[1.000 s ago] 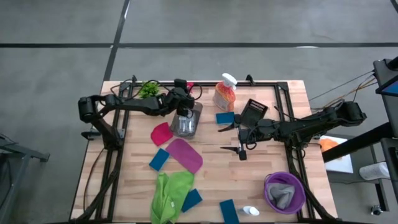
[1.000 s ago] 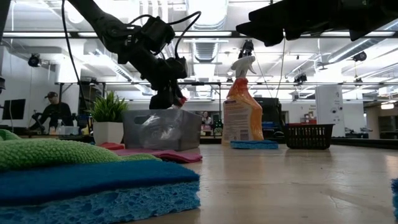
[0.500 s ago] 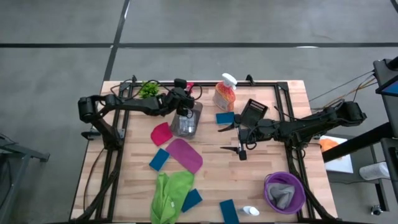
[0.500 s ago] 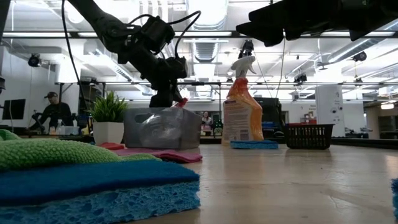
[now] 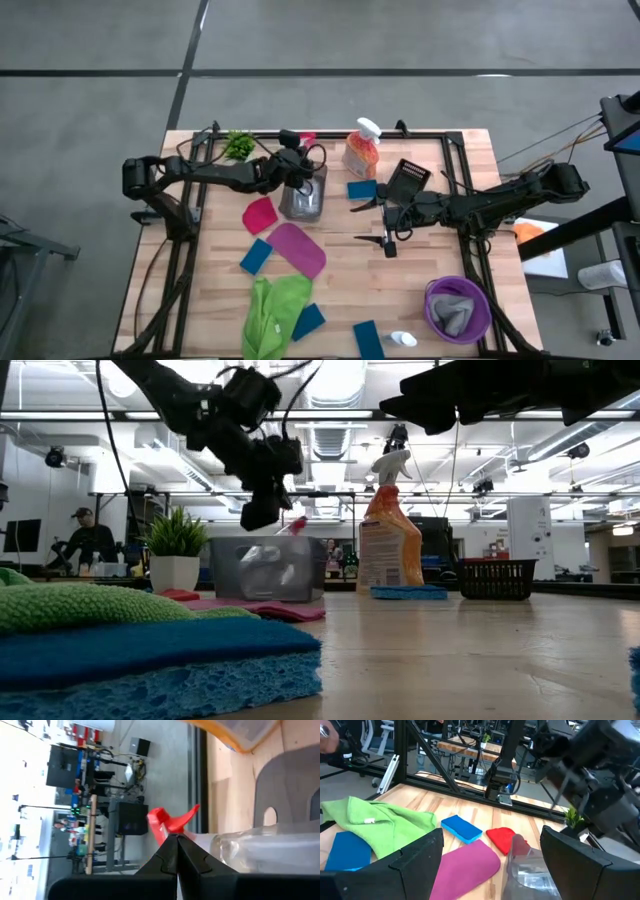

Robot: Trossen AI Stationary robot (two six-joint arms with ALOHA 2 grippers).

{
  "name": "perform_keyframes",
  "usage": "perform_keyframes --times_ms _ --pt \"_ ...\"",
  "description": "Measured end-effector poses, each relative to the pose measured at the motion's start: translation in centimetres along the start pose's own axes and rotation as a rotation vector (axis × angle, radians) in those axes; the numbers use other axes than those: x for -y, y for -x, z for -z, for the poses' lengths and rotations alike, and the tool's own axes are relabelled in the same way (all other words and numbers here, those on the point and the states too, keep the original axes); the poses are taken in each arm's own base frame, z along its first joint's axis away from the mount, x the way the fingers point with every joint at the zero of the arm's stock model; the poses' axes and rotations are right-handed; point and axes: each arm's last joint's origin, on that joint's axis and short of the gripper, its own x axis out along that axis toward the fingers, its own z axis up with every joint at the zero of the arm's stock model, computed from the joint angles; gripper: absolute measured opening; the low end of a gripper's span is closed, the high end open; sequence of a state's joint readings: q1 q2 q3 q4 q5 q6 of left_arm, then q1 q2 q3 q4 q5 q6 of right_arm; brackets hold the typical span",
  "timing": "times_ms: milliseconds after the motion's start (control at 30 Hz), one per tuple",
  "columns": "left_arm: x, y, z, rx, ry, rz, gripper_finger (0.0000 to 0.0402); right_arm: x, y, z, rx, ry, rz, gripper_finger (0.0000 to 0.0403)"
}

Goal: Pick & Place Kitchen Items
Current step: Put the transparent spray bottle into the gray bin

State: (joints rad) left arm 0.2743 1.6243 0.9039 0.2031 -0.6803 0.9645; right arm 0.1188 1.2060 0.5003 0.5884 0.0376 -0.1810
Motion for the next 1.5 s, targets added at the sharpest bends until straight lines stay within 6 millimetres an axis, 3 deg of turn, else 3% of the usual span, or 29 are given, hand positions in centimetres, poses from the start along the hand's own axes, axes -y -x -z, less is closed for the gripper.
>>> perform_keyframes --times_ms 200,333,600,733,900,1000,1100,1500 --pt "-0.6 3.0 -1.6 0.052 0.025 -0.054 0.0000 0.0 0.0 0.0 -0.003 -0.001 -0.001 0.0325" --pt "-1.7 3.9 -1.5 0.089 0.126 -0.054 0.0000 0.0 0.0 0.0 -0.004 -0.003 -0.009 0.0325" --pt "-5.6 0.9 1.5 0.171 0.534 0.322 0.0018 -0.1 0.0 0.0 0.001 -0.020 -0.039 0.0325" --pt "-7.5 -0.5 2.8 0.181 0.648 0.348 0.0072 -0.2 0.0 0.0 0.000 -0.021 -0.043 0.0325" --pt "-9.4 -1.2 4.0 0.190 0.719 0.347 0.0174 -0.2 0.0 0.1 -0.001 -0.025 -0.060 0.0325" --pt "-9.9 -1.6 4.3 0.175 0.743 0.363 0.0231 -0.2 0.0 0.1 -0.006 -0.025 -0.061 0.0325" --pt "-9.9 -2.3 4.1 0.163 0.766 0.378 0.0263 -0.2 0.0 0.1 -0.007 -0.025 -0.061 0.0325" --pt "-8.2 -5.9 3.2 0.102 0.728 0.417 0.0274 -0.2 0.0 0.2 -0.012 -0.027 -0.061 0.0325"
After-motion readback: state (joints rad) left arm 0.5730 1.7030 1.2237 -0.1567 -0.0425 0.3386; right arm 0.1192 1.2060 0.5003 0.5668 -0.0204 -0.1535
